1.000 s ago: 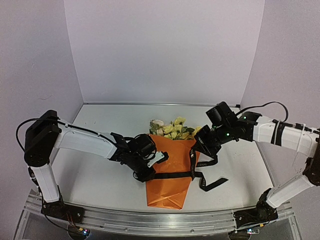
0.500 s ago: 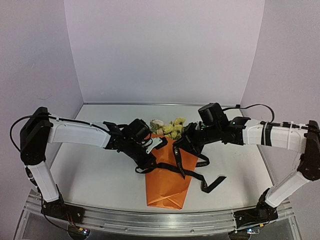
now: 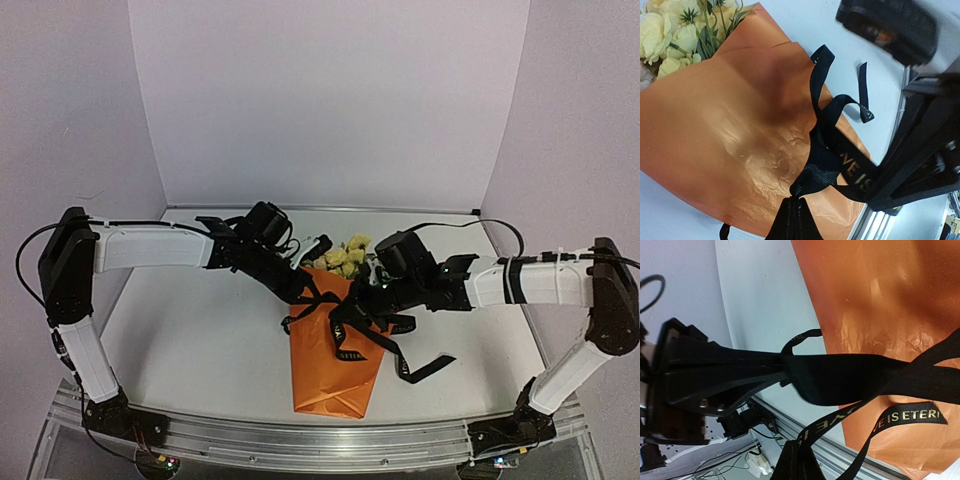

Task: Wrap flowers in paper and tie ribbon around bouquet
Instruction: Place the right side of the half-tied ribbon on the folded bouquet, then cross the ribbon over the folded bouquet.

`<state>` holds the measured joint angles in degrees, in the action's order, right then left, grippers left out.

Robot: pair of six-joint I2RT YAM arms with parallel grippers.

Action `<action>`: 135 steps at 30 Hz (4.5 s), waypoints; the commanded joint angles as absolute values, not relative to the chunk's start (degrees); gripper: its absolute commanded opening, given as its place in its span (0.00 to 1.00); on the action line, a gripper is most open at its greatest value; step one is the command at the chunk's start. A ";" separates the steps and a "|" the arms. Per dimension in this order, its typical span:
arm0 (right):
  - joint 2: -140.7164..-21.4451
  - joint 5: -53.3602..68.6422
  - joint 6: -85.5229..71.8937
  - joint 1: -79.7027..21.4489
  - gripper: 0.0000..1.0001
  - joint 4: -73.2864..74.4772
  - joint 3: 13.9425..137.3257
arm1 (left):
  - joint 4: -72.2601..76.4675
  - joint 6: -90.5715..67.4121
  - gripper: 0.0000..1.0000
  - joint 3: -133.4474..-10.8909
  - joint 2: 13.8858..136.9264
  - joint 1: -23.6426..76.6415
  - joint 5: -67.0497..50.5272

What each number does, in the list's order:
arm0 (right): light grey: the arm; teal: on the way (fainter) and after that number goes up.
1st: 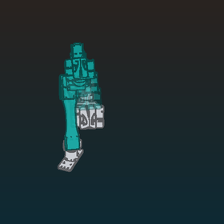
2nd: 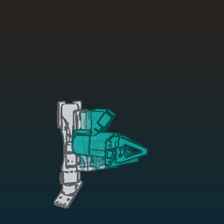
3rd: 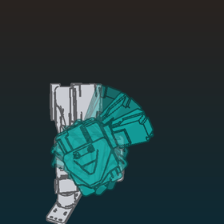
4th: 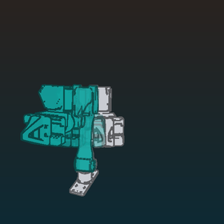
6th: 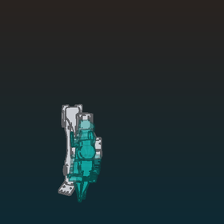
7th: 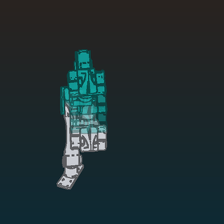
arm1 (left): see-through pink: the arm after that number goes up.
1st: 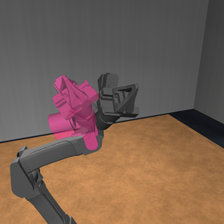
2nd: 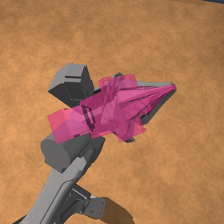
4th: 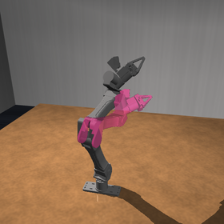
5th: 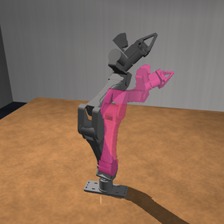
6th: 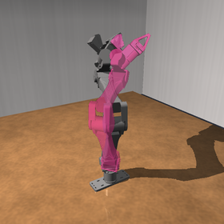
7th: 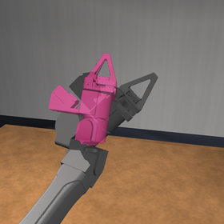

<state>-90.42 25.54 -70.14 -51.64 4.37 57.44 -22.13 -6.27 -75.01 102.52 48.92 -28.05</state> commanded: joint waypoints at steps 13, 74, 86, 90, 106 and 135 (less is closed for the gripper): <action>-99.74 6.85 -52.15 -52.59 0.00 -5.73 58.50 | -22.71 -6.57 0.00 -76.96 99.87 47.55 -41.25; -95.18 17.45 -53.02 -45.42 0.64 9.71 60.64 | -15.12 -13.27 0.00 -73.58 102.06 43.42 -44.74; -95.29 22.21 -38.04 -47.42 0.67 23.74 64.31 | -14.46 -13.45 0.00 -73.43 101.78 43.24 -45.77; -98.51 22.88 -35.56 -47.78 0.62 23.41 65.63 | -15.18 -13.16 0.00 -74.08 101.78 43.24 -45.87; -103.86 21.88 -35.28 -49.40 0.44 23.12 68.17 | -16.29 -12.52 0.00 -75.15 101.61 43.25 -46.45; -107.07 20.26 -33.67 -49.87 0.36 27.60 72.50 | -16.17 -12.04 0.00 -74.72 101.36 43.24 -48.03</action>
<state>-105.98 20.49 -33.47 -49.29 27.00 69.68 -16.49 -13.28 -73.36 103.24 43.40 -46.59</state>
